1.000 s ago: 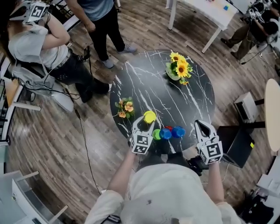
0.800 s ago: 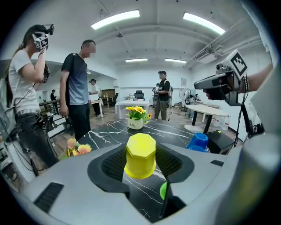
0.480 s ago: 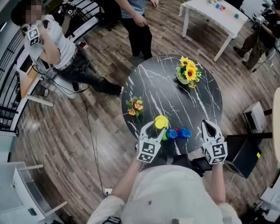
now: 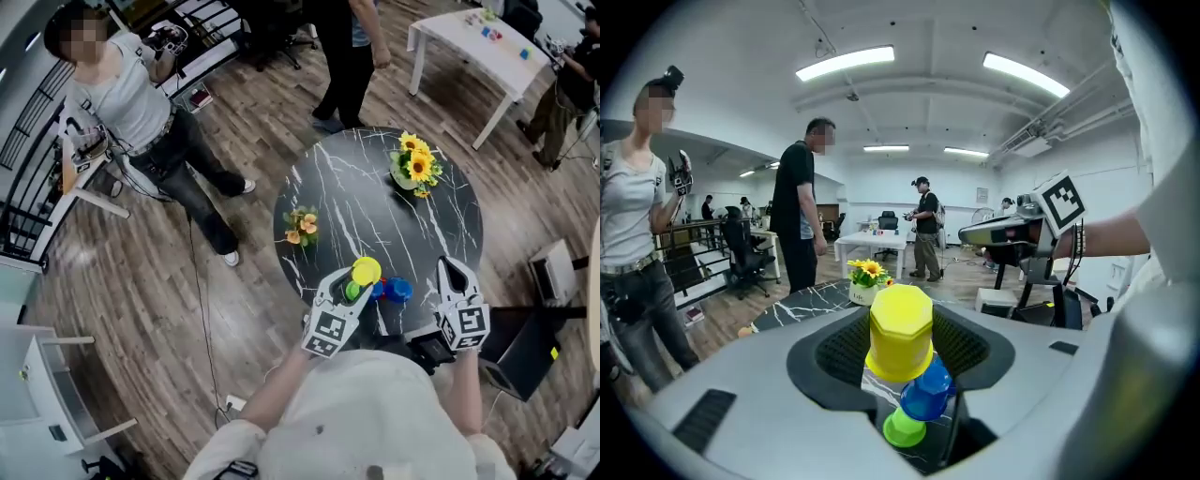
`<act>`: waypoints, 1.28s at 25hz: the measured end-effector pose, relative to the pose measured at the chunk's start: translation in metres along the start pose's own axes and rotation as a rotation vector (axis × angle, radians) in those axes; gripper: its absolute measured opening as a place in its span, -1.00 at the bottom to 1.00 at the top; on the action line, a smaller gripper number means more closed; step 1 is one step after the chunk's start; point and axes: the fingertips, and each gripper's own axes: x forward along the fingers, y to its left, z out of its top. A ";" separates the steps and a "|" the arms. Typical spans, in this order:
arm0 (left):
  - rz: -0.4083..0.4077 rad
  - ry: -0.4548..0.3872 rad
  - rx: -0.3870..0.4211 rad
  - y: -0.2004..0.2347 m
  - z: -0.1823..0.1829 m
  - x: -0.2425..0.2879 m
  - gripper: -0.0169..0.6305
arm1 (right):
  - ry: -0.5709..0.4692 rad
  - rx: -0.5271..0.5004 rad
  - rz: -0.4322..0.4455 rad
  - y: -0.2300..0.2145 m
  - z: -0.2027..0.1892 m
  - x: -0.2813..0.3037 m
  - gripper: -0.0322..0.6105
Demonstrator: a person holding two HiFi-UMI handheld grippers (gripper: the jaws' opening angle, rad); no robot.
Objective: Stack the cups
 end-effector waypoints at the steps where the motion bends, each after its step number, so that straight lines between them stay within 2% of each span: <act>1: 0.002 -0.001 0.001 -0.004 0.002 0.000 -0.24 | -0.006 -0.002 0.005 -0.003 0.002 0.000 -0.87; 7: 0.030 -0.010 -0.031 -0.031 0.015 0.008 -0.24 | -0.021 -0.014 0.054 -0.019 0.013 -0.006 -0.87; 14: 0.074 0.008 -0.068 -0.056 0.012 0.027 -0.24 | -0.004 -0.039 0.119 -0.043 0.009 -0.009 -0.87; 23: 0.096 0.072 -0.083 -0.066 -0.016 0.041 -0.24 | 0.015 -0.047 0.138 -0.056 -0.001 -0.010 -0.87; 32: 0.068 0.129 -0.104 -0.069 -0.030 0.051 -0.24 | 0.033 -0.047 0.125 -0.056 -0.009 -0.012 -0.87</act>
